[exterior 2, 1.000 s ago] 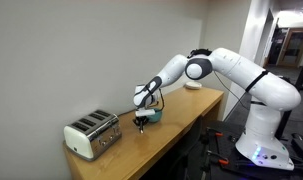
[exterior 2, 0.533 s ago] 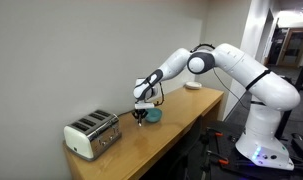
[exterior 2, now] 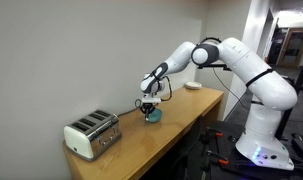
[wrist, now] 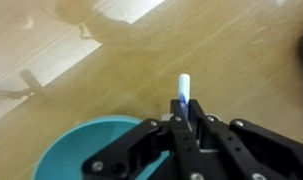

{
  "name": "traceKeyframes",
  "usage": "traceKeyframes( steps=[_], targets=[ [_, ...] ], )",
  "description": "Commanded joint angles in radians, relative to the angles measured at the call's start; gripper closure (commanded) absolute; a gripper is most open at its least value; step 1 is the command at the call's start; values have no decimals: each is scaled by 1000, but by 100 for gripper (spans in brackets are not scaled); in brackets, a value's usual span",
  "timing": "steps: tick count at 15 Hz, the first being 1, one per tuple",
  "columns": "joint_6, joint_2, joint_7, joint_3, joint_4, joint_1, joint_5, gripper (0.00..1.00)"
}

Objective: Put the pen in the bowl

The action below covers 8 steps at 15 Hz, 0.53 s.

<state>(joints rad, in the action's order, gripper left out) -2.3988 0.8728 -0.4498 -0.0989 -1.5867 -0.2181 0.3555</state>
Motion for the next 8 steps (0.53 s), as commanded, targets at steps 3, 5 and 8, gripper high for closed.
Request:
traceKeyframes(
  steps=[3, 5, 8],
  targets=[
    [-2, -65, 49, -1, -77, -53, 66, 97],
    [18, -66, 57, 4, -74, -83, 84, 97],
    [30, -66, 60, -8, -66, -103, 95, 97]
  ],
)
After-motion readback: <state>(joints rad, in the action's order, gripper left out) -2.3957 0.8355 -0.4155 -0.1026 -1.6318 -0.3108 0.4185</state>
